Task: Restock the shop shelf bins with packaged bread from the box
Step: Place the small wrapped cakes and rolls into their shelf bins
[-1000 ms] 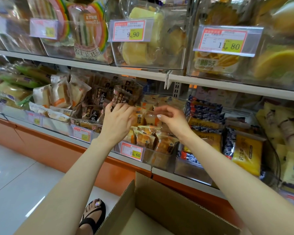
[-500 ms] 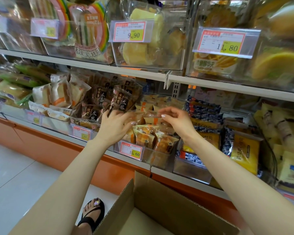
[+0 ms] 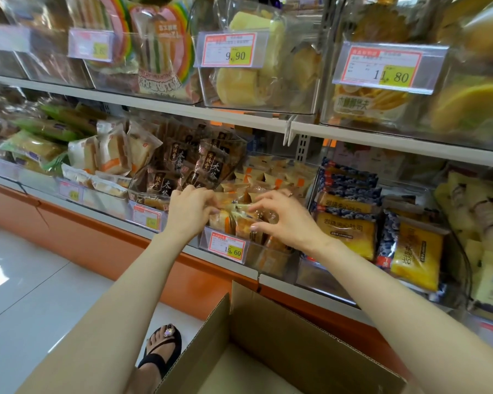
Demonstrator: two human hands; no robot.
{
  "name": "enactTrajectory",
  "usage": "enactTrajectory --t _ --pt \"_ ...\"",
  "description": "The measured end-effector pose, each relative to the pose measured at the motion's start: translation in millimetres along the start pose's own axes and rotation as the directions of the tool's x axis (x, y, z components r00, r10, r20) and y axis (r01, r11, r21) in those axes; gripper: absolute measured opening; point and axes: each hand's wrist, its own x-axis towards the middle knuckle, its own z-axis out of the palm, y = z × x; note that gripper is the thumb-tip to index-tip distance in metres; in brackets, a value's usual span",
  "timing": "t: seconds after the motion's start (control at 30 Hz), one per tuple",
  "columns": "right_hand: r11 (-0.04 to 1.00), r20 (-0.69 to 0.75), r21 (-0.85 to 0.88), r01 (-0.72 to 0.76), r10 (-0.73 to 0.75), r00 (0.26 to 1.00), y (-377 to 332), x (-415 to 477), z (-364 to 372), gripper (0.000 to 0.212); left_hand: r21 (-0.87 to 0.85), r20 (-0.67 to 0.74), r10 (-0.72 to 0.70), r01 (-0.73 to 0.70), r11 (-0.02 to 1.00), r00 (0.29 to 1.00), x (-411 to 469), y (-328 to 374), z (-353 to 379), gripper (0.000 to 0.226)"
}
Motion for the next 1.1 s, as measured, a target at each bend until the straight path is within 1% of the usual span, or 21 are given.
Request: enactTrajectory --t 0.03,0.1,0.17,0.23,0.3,0.37,0.43,0.5,0.6,0.67,0.77,0.87,0.93,1.03,1.07,1.1 --pt "1.0 -0.016 -0.029 -0.001 0.001 1.0 1.7 -0.3 0.3 0.024 -0.028 -0.004 -0.019 0.019 0.999 1.0 0.5 -0.2 -0.1 0.007" --pt "0.999 -0.046 -0.029 -0.021 0.019 0.999 4.7 -0.3 0.2 0.015 -0.097 -0.021 -0.064 0.062 0.993 0.998 0.2 1.1 -2.5 0.004" --pt "0.999 -0.054 -0.015 -0.036 0.035 0.998 5.3 0.7 -0.1 0.01 -0.224 -0.02 -0.144 0.136 0.965 0.989 0.7 -0.1 -8.4 0.013" --pt "0.999 -0.049 -0.011 -0.047 0.047 0.998 4.4 2.0 0.2 0.009 -0.4 -0.036 -0.204 0.173 0.9 0.978 1.4 -5.2 -18.0 0.023" --pt "0.999 -0.043 0.0 -0.053 0.053 0.998 3.2 2.8 0.7 0.009 -0.585 -0.061 -0.266 0.181 0.791 0.962 2.1 -10.0 -31.6 0.022" --pt "0.998 -0.036 0.027 -0.056 0.057 0.998 2.9 3.0 1.4 0.01 -0.741 -0.072 -0.338 0.176 0.648 0.939 0.0 -11.6 -44.5 0.022" --pt "0.995 -0.037 0.07 -0.067 0.07 0.997 2.3 2.8 2.1 0.012 -0.808 -0.087 -0.415 0.18 0.561 0.906 -3.7 -14.5 -51.0 0.023" --pt "0.99 -0.054 0.121 -0.078 0.085 0.995 1.2 3.0 2.2 0.016 -0.855 -0.079 -0.516 0.209 0.475 0.853 -5.8 -19.8 -53.2 0.022" --pt "0.972 -0.087 0.213 -0.103 0.124 0.989 -1.5 2.8 0.7 0.024 -0.942 0.003 -0.665 0.225 0.249 0.747 -5.5 -27.7 -58.6 0.022" --pt "0.955 -0.099 0.272 -0.118 0.149 0.984 -4.5 2.1 -1.0 0.03 -0.971 0.083 -0.713 0.219 0.101 0.697 -5.6 -30.0 -62.7 0.021" --pt "0.918 -0.116 0.379 -0.117 0.173 0.978 -10.8 3.0 -3.2 0.038 -0.977 0.185 -0.713 0.207 -0.057 0.677 -5.6 -27.8 -63.6 0.017" --pt "0.865 -0.118 0.491 -0.104 0.184 0.976 -17.4 6.3 -5.9 0.049 -0.954 0.298 -0.661 0.18 -0.242 0.689 -3.6 -19.1 -59.2 0.014" --pt "0.832 -0.097 0.545 -0.102 0.184 0.978 -20.9 8.5 -7.1 0.052 -0.922 0.371 -0.618 0.196 -0.333 0.693 -2.2 -12.0 -53.3 0.013" --pt "0.811 -0.108 0.578 -0.085 0.179 0.978 -21.7 11.0 -5.1 0.047 -0.876 0.452 -0.529 0.245 -0.415 0.718 -1.9 1.9 -43.0 0.014" --pt "0.803 -0.121 0.59 -0.085 0.192 0.974 -20.6 11.9 -4.5 0.044 -0.868 0.466 -0.496 0.269 -0.418 0.732 -1.9 5.8 -41.1 0.014" --pt "0.789 -0.133 0.608 -0.086 0.208 0.969 -19.4 12.5 -4.7 0.04 -0.867 0.473 -0.469 0.3 -0.398 0.746 -2.2 8.9 -40.0 0.015"
